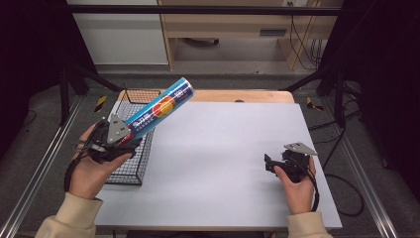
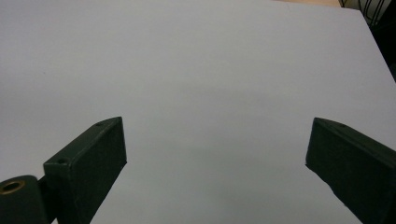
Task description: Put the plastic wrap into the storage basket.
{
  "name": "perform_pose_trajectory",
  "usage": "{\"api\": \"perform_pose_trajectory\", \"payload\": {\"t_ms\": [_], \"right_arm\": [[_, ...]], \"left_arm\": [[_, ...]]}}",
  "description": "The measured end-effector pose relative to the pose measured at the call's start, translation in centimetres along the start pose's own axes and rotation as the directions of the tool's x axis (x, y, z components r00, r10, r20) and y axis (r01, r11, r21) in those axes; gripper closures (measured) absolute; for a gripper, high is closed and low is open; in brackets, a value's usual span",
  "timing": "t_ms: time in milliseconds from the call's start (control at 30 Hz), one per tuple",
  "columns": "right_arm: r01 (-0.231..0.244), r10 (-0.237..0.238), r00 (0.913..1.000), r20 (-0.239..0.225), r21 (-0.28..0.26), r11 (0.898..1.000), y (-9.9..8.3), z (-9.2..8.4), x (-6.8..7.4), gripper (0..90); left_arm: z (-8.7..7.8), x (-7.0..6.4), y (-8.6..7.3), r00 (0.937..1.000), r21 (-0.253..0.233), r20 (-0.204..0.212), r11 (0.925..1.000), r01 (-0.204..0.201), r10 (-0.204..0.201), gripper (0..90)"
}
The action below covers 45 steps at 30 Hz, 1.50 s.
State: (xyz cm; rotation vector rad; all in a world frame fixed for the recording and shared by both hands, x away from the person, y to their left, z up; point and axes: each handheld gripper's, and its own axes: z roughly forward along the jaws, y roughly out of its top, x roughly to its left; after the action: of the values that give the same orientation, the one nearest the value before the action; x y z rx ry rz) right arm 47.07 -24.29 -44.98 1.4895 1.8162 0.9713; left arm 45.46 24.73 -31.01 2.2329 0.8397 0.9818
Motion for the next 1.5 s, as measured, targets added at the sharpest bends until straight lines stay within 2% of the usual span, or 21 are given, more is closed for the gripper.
{"api": "perform_pose_trajectory", "payload": {"t_ms": [100, 167, 267, 367, 500, 667, 700, 867, 933, 1167, 1467, 1500], "right_arm": [[0.003, -0.003, 0.9999, -0.010, 0.002, 1.000, 0.0, 0.0, 0.1, 5.6], [0.017, -0.017, 0.9998, -0.011, 0.002, 1.000, 0.0, 0.0, 0.2, 5.6], [0.020, -0.020, 0.9997, -0.012, -0.003, 1.000, 0.0, -0.1, 0.3, 5.6], [0.019, -0.019, 0.9998, -0.009, -0.001, 1.000, 0.0, -0.2, 0.3, 5.6], [0.018, -0.018, 0.9998, -0.005, -0.001, 1.000, 0.0, -0.2, 0.3, 5.7], [0.016, -0.015, 0.9999, -0.004, 0.005, 1.000, -0.1, -0.1, 0.2, 5.7], [0.017, -0.017, 0.9999, -0.002, 0.007, 1.000, -0.1, -0.1, 0.2, 5.7], [0.016, -0.016, 0.9999, -0.003, 0.010, 1.000, -0.1, 0.0, 0.3, 5.7], [0.019, -0.019, 0.9998, -0.002, 0.009, 1.000, -0.1, 0.0, 0.3, 5.8], [0.014, -0.014, 0.9999, -0.005, 0.011, 1.000, -0.2, -0.1, 0.2, 5.8], [0.012, -0.012, 0.9999, -0.011, 0.007, 1.000, -0.1, -0.1, 0.1, 5.9], [0.014, -0.013, 0.9998, -0.013, 0.008, 1.000, -0.1, -0.1, 0.1, 5.9]], "left_arm": [[-0.1, -0.1, 0.1, 0.9994, 0.015, -0.035, 0.9999, -0.003, 0.003, 29.4], [-0.3, -0.2, 0.1, 0.9982, 0.033, -0.046, 0.9986, 0.042, -0.040, 29.5], [-0.4, -0.2, 0.1, 0.9965, 0.049, -0.066, 0.9973, 0.055, -0.051, 29.6], [-0.6, -0.2, -0.2, 0.9910, 0.067, -0.109, 0.9941, 0.086, -0.078, 29.7], [-0.8, 0.1, -0.5, 0.9883, 0.075, -0.124, 0.9922, 0.099, -0.089, 29.8], [-0.9, 0.3, -1.1, 0.9830, 0.111, -0.157, 0.9872, 0.114, -0.096, 29.9], [-0.9, 0.3, -1.3, 0.9821, 0.131, -0.160, 0.9841, 0.121, -0.099, 29.9], [-0.6, 0.2, -1.7, 0.9813, 0.161, -0.162, 0.9784, 0.130, -0.104, 30.0], [-0.5, 0.2, -1.8, 0.9786, 0.177, -0.177, 0.9749, 0.135, -0.104, 30.1], [-0.3, -0.1, -2.1, 0.9804, 0.234, -0.170, 0.9623, 0.138, -0.099, 30.2], [0.0, 0.1, -3.0, 0.9762, 0.269, -0.181, 0.9487, 0.166, -0.120, 30.3], [0.0, 0.1, -3.2, 0.9766, 0.282, -0.179, 0.9446, 0.167, -0.119, 30.3]]}}
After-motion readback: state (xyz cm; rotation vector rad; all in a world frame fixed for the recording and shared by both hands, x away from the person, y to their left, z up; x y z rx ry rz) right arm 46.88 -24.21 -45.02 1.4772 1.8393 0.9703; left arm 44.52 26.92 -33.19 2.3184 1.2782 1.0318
